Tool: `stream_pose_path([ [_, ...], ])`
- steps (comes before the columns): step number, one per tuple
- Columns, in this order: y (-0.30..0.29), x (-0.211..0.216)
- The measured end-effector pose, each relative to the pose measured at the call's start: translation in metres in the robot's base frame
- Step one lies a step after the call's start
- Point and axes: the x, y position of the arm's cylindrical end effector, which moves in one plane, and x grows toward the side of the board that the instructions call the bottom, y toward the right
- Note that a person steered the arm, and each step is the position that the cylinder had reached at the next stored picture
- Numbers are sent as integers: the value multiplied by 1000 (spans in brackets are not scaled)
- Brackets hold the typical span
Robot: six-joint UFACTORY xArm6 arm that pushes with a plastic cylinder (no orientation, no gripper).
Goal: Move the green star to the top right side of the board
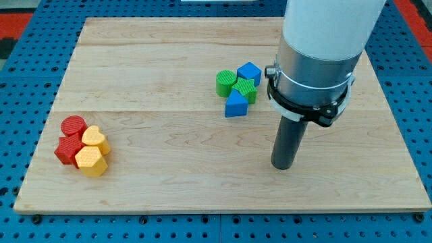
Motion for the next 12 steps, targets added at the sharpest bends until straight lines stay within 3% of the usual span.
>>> stream_pose_path([
  [4, 0, -8],
  [7, -52, -11],
  [8, -82, -91],
  [9, -56, -137],
  [10, -45, -164],
  [12, -12, -154],
])
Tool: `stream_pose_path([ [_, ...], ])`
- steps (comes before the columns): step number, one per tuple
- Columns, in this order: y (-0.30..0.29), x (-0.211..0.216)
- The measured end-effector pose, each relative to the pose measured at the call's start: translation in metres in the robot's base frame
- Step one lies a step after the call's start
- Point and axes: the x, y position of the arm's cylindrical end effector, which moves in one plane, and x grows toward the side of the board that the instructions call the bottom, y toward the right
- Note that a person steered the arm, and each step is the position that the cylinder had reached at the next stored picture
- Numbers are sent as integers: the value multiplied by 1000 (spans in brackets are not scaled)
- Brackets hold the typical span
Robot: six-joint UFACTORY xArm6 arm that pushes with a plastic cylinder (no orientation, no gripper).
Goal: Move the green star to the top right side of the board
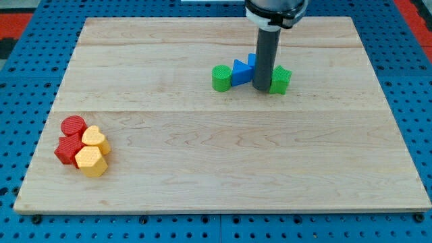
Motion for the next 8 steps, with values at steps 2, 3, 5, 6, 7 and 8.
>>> stream_pose_path([
  [2, 75, -20],
  [3, 94, -51],
  [5, 126, -23],
  [6, 157, -37],
  [7, 161, -77],
  [8, 158, -73],
])
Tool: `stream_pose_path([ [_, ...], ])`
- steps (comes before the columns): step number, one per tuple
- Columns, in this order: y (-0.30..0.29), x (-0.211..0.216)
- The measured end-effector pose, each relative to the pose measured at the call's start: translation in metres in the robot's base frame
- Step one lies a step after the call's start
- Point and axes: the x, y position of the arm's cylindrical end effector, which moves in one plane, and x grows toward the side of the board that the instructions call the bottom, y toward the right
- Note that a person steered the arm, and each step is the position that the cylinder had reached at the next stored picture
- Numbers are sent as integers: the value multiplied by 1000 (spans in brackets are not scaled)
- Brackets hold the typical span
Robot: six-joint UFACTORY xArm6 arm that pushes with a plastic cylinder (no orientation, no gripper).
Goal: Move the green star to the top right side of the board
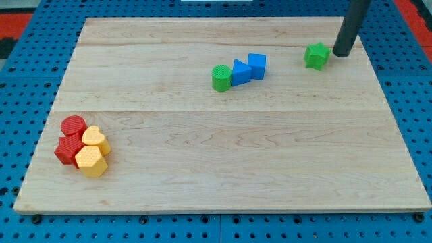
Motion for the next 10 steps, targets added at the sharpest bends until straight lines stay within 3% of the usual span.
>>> stream_pose_path([
  [1, -12, 10],
  [2, -64, -23],
  [3, -66, -30],
  [4, -64, -2],
  [5, -69, -5],
  [6, -84, -43],
  [7, -97, -29],
  [8, -127, -17],
  [10, -210, -39],
])
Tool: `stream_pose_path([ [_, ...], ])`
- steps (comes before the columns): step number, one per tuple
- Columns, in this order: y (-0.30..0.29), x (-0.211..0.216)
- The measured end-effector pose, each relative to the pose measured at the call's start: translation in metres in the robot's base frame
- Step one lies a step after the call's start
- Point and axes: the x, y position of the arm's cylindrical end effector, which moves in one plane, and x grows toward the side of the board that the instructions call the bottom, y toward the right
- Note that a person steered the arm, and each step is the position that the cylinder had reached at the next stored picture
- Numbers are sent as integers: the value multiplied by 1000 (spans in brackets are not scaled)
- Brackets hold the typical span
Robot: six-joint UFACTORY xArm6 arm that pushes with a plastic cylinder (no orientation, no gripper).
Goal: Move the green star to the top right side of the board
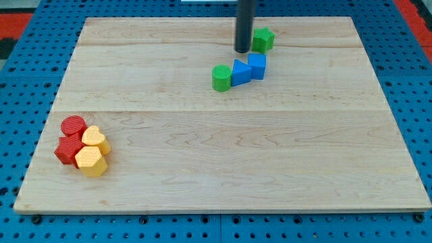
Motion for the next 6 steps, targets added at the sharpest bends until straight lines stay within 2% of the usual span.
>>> stream_pose_path([
  [1, 22, -20],
  [2, 61, -16],
  [3, 69, 7],
  [5, 135, 3],
  [6, 129, 50],
])
